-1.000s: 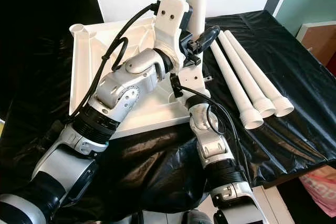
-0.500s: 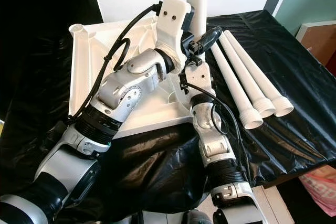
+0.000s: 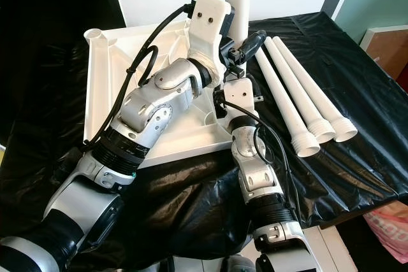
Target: Building children table
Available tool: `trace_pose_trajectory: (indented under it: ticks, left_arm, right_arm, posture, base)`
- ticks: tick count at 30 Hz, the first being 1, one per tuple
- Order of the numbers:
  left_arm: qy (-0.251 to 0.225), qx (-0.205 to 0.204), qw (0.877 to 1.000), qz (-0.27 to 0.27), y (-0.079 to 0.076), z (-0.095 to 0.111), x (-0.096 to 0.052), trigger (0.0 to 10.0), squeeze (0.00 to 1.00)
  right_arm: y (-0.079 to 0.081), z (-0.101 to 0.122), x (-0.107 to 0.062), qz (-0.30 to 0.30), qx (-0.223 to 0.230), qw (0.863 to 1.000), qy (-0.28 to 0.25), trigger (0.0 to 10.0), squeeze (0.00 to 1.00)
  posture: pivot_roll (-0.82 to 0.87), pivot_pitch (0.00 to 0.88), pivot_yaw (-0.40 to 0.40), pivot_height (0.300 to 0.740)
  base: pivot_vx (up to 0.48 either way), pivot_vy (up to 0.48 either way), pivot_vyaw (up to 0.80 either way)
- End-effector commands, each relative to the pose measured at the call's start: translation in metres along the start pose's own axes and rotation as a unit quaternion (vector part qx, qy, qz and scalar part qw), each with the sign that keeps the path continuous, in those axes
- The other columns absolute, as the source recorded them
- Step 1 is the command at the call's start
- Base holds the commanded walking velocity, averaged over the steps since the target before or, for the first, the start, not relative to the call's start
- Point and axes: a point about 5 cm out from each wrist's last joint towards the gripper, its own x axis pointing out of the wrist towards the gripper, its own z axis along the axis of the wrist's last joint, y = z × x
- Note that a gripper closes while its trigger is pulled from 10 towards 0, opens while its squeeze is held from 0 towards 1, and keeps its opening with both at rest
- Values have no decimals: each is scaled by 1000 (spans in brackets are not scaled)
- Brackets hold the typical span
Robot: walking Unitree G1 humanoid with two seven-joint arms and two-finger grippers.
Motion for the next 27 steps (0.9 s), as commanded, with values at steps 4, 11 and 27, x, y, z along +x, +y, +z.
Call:
trace_pose_trajectory:
  ticks: [4,11,27]
  left_arm:
    - [-14,7,999,-43,-7,7,2,10000,0]
    - [-17,8,999,-44,-8,8,2,10000,0]
    - [-44,4,996,-73,-13,13,-1,10000,1000]
  right_arm:
    - [2,-1,2,3,7,1000,8,10000,0]
    - [1,-2,3,2,9,1000,8,0,0]
    - [-4,-4,7,-16,32,999,22,10000,0]
  posture:
    - [-20,90,10,740]
    - [-20,86,8,740]
    - [-19,66,6,740]
  base:
    - [0,0,0]
    - [0,0,0]
    - [0,0,0]
